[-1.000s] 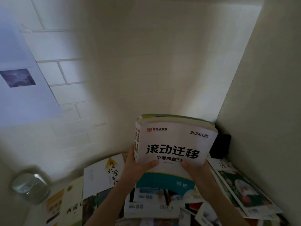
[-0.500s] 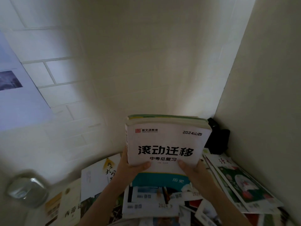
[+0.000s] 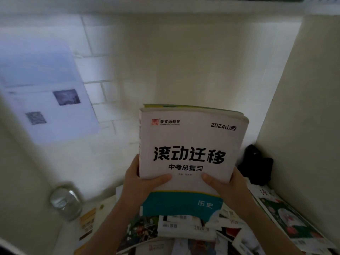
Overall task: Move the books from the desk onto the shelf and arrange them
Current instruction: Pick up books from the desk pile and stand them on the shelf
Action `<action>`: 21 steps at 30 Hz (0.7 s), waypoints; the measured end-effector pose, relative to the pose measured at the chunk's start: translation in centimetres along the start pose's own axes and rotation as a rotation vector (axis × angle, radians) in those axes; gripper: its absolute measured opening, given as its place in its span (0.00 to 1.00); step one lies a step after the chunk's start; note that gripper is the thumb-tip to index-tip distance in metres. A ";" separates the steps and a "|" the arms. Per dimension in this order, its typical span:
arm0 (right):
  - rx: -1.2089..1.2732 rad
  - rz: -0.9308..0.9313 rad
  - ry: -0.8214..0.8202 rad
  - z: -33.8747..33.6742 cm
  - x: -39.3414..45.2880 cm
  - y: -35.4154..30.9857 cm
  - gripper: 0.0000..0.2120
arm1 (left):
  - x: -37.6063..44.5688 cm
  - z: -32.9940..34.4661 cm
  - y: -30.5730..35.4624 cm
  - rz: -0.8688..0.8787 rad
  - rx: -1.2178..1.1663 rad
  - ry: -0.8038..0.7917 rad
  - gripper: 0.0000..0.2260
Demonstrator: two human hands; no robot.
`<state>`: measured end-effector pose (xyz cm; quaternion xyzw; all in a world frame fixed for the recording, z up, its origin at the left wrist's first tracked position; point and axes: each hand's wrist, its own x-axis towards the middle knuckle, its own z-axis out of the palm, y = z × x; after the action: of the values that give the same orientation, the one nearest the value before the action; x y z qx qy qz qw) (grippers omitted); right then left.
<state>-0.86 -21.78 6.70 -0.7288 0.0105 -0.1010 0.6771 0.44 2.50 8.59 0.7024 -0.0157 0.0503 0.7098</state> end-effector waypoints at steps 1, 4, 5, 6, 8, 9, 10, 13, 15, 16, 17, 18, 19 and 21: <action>0.001 -0.023 -0.022 0.8 -0.5 -1.3 0.24 | -1.0 -1.1 1.4 0.022 -0.009 0.011 0.27; 0.013 -0.107 -0.118 3.6 -1.8 -4.9 0.25 | -4.1 -4.7 4.9 0.063 -0.002 0.096 0.28; 0.016 -0.137 -0.164 4.7 -2.3 -6.3 0.25 | -5.2 -6.0 5.9 0.084 0.002 0.130 0.27; 0.015 -0.178 -0.211 6.0 -2.8 -7.7 0.25 | -6.2 -7.3 7.1 0.110 0.015 0.173 0.26; 0.020 -0.266 -0.307 8.6 -3.7 -10.7 0.25 | -8.4 -10.1 9.4 0.160 0.055 0.273 0.25; 0.033 -0.304 -0.356 10.0 -4.2 -12.2 0.25 | -9.7 -11.7 10.4 0.183 0.066 0.327 0.26; 0.045 -0.339 -0.409 11.3 -4.9 -13.7 0.26 | -10.9 -13.1 11.4 0.204 0.068 0.379 0.29; 0.053 -0.457 -0.557 15.2 -7.2 -17.9 0.24 | -15.3 -16.9 14.4 0.259 0.079 0.539 0.33; 0.079 -0.515 -0.648 17.7 -8.6 -20.4 0.24 | -18.2 -19.0 16.3 0.309 0.092 0.664 0.34; 0.091 -0.540 -0.685 19.0 -9.1 -21.5 0.23 | -19.6 -20.1 17.3 0.331 0.099 0.717 0.35; 0.101 -0.566 -0.718 20.4 -9.6 -22.5 0.22 | -20.9 -21.0 18.4 0.356 0.106 0.759 0.36; 0.112 -0.591 -0.744 21.8 -10.0 -23.5 0.22 | -22.1 -22.0 19.5 0.380 0.113 0.794 0.37; 0.124 -0.615 -0.765 23.2 -10.5 -24.6 0.20 | -23.2 -22.9 20.6 0.396 0.112 0.833 0.38; 0.150 -0.667 -0.807 25.9 -11.2 -27.0 0.19 | -24.9 -24.6 22.9 0.431 0.099 0.890 0.35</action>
<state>-10.93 7.70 30.26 -0.6229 -0.4907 -0.0227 0.6088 -27.60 26.00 28.78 0.6266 0.1463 0.4914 0.5869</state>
